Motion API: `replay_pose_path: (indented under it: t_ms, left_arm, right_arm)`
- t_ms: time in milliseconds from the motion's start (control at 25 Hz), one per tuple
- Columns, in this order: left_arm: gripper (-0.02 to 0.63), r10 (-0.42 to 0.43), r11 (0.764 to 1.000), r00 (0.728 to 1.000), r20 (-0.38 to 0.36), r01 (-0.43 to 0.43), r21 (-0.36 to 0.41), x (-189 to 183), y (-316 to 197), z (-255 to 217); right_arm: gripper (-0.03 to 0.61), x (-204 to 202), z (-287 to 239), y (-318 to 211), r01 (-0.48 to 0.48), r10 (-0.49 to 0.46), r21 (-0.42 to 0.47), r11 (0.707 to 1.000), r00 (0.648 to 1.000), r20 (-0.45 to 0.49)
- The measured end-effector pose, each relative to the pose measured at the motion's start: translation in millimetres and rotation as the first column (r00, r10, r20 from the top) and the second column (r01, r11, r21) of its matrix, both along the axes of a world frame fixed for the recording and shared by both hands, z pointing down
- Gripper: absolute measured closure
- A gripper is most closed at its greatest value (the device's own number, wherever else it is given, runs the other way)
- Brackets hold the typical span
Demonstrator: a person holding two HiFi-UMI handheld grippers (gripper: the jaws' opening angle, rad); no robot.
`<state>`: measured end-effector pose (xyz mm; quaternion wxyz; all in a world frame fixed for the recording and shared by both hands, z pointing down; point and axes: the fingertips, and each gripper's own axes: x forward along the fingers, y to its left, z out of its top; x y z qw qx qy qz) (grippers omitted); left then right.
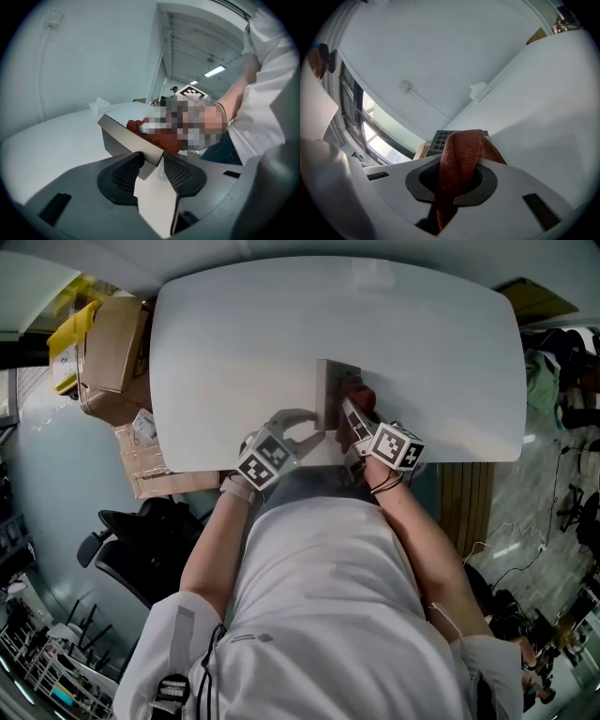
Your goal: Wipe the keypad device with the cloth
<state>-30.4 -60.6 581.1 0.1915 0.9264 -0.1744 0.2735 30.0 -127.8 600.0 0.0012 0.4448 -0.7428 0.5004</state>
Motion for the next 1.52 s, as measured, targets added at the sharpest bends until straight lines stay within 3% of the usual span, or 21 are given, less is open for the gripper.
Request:
replay_pose_path:
  t_ms: [640, 840, 960, 1160, 1360, 1520]
  left_arm:
    - [0.463, -0.043, 0.999, 0.999, -0.002, 0.043, 0.001, 3.3, 0.1, -2.0]
    - [0.463, -0.062, 0.998, 0.998, -0.005, 0.062, -0.005, 3.3, -0.4, -2.2]
    - [0.463, -0.068, 0.998, 0.998, -0.005, 0.068, -0.007, 4.5, 0.4, -2.4]
    - [0.465, -0.036, 0.999, 0.999, 0.013, 0.036, -0.008, 7.1, 6.2, -9.6]
    - [0.463, -0.013, 0.999, 0.999, 0.048, 0.012, 0.03, 8.8, 3.7, -9.2]
    - [0.463, -0.024, 1.0, 1.0, 0.015, 0.024, 0.017, 13.6, 0.3, -9.1]
  right_arm:
    - [0.525, 38.3, 25.1, -9.5, -0.098, 0.096, -0.047, 0.994, 0.994, -0.047]
    - [0.525, 37.8, 26.1, -12.9, -0.085, 0.081, -0.065, 0.994, 0.995, -0.051]
    - [0.525, 37.8, 21.0, -15.8, -0.046, 0.04, -0.066, 0.997, 0.995, -0.09]
    - [0.525, 24.5, -11.9, -26.4, 0.084, -0.08, 0.021, 0.996, 0.984, -0.157]
    - [0.525, -7.8, -46.5, -43.5, 0.162, -0.154, 0.062, 0.985, 0.982, -0.113]
    - [0.525, -34.4, -59.5, -53.7, 0.181, -0.175, 0.075, 0.981, 0.981, -0.079]
